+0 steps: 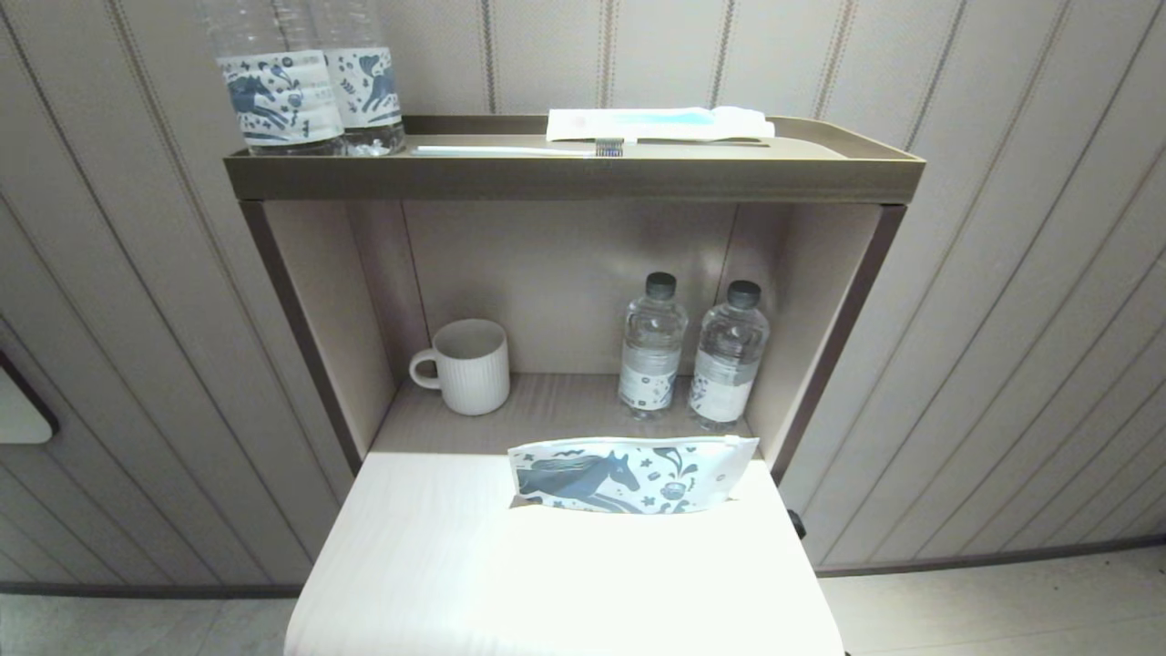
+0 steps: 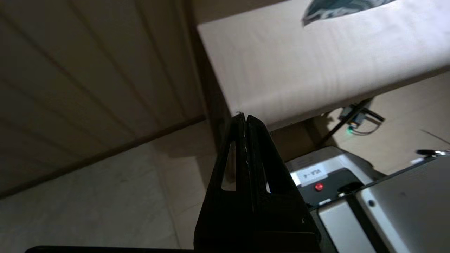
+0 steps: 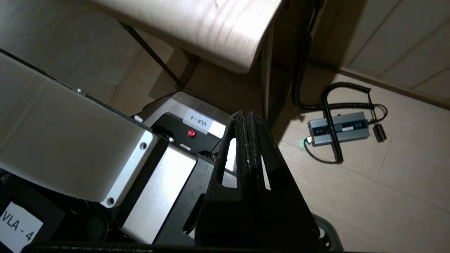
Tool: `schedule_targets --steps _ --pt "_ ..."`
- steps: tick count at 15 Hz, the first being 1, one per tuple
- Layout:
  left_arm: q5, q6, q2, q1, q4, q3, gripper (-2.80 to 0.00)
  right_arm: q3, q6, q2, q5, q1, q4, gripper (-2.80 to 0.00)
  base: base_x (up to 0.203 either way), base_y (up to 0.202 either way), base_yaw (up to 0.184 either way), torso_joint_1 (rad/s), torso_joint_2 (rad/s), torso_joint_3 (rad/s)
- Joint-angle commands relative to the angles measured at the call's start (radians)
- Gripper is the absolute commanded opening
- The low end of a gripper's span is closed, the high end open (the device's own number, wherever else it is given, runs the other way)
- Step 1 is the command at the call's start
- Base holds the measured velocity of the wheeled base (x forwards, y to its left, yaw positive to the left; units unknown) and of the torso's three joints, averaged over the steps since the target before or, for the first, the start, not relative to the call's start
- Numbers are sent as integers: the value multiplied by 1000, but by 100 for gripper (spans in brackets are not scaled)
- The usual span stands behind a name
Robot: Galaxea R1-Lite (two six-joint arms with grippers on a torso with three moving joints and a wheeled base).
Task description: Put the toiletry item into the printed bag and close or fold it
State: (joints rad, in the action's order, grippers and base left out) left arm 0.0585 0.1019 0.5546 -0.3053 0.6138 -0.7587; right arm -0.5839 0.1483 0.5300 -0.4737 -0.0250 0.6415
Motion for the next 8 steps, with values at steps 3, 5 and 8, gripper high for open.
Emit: schedule_targets --steps 3,5,8 --pt "-193 -20 -270 6 59 150 -280 123 -19 -215 23 -12 21 -280 0 0 0 0 0 0" --pt "-306 -88 -278 7 70 226 -280 187 -24 -269 97 -33 53 -280 0 0 0 0 0 0" --pt "-329 -109 -279 157 69 273 -280 257 -96 -269 144 -36 -2 -280 0 0 0 0 0 0"
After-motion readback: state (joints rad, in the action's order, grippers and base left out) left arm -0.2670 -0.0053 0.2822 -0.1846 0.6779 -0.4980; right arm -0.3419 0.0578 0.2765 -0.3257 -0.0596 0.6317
